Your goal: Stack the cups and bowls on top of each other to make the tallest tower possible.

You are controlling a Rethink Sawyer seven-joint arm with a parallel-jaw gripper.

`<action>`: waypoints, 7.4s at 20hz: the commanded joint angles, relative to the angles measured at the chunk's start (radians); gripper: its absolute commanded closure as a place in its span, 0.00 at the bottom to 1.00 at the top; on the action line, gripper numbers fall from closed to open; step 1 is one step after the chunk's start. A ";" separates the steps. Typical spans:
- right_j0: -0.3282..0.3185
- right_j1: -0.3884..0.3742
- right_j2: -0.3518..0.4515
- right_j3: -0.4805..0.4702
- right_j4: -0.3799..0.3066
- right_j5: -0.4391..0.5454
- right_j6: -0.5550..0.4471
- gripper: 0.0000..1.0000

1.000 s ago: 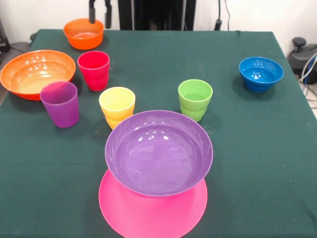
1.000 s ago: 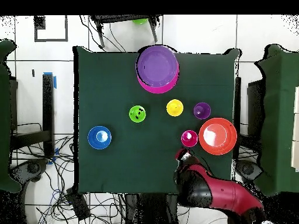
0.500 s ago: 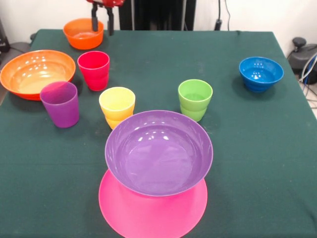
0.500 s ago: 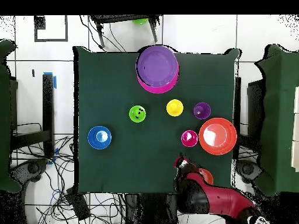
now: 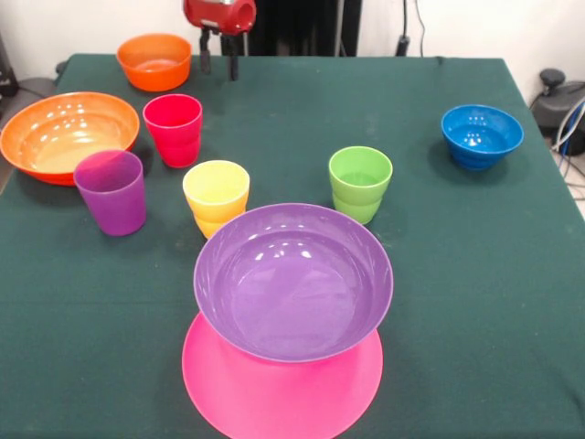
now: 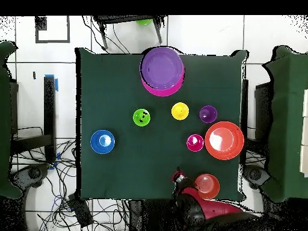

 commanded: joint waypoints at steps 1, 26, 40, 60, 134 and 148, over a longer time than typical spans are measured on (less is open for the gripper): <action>0.017 0.123 -0.021 -0.110 -0.055 -0.023 0.025 0.00; -0.099 -0.256 0.128 0.064 -0.116 0.277 0.013 0.00; -0.073 0.024 0.045 -0.093 -0.154 0.078 0.034 0.00; -0.060 0.020 -0.007 -0.158 -0.146 0.097 0.015 0.00; -0.163 -0.317 0.280 -0.053 -0.095 0.449 -0.056 1.00; -0.115 -0.502 0.392 -0.044 0.041 0.653 -0.066 1.00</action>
